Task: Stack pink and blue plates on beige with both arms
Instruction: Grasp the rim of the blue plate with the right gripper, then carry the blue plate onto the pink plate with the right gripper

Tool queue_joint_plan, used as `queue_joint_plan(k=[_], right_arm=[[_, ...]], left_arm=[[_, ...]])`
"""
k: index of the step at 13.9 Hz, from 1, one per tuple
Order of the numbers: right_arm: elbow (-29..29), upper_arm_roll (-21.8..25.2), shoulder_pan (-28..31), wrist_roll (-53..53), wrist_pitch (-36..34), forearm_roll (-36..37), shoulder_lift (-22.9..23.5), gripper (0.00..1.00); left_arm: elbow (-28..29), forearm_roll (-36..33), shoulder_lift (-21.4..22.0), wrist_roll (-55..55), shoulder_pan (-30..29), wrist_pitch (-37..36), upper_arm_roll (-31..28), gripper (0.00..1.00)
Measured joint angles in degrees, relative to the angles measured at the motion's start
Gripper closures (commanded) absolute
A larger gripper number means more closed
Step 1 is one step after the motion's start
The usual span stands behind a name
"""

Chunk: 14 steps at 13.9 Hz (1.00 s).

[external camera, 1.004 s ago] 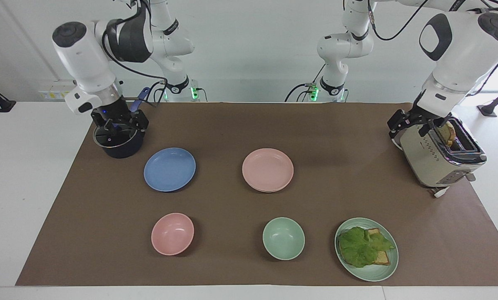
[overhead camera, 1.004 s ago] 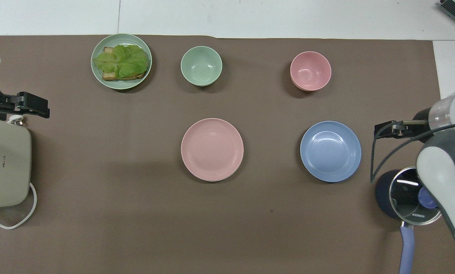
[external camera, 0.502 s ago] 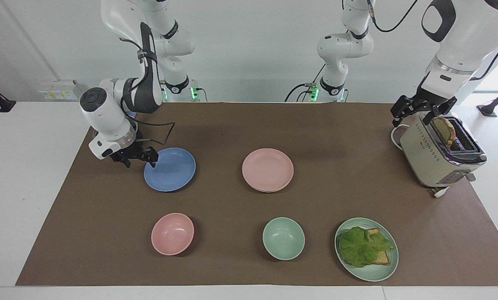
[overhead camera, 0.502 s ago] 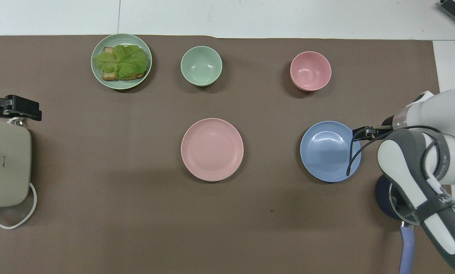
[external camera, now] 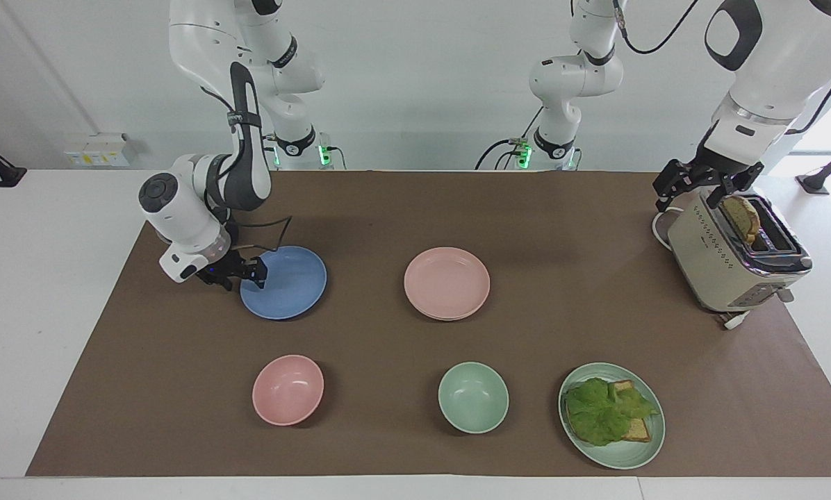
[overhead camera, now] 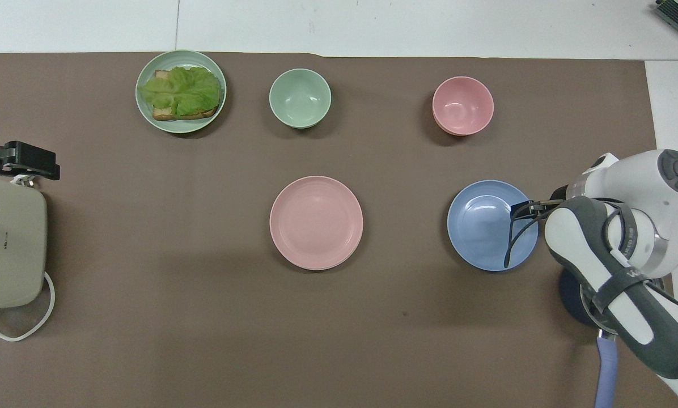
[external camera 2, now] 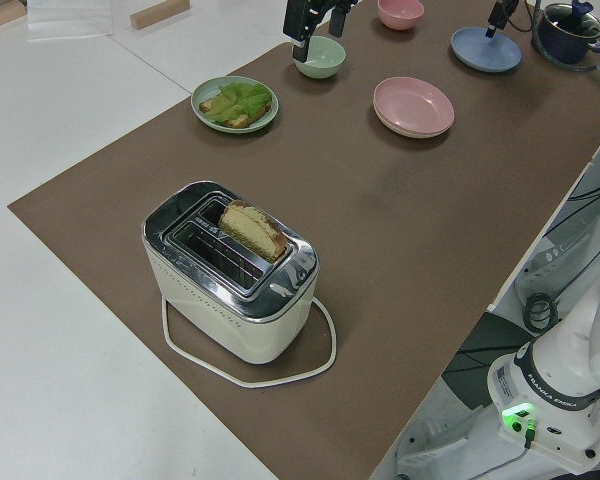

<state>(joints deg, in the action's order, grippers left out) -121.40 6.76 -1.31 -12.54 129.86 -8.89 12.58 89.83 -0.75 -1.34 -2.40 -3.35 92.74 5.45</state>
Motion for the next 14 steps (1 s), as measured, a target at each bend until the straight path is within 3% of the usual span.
queue_joint_plan(k=[7, 10, 14], right_arm=[[1.2, 0.0, 0.9, -0.9, -0.8, -0.1, 0.0, 1.0], [5.0, 0.0, 1.2, -1.2, -5.8, -0.5, -0.6, 1.0], [9.7, -1.0, 0.9, -1.4, -15.4, -3.3, -5.5, 1.0]], left_arm=[[0.0, 0.0, 0.0, 0.0, 0.0, 0.0, 0.0, 0.0], [0.0, 0.0, 0.0, 0.0, 0.0, 0.0, 0.0, 0.0], [0.0, 0.0, 0.0, 0.0, 0.0, 0.0, 0.0, 0.0]])
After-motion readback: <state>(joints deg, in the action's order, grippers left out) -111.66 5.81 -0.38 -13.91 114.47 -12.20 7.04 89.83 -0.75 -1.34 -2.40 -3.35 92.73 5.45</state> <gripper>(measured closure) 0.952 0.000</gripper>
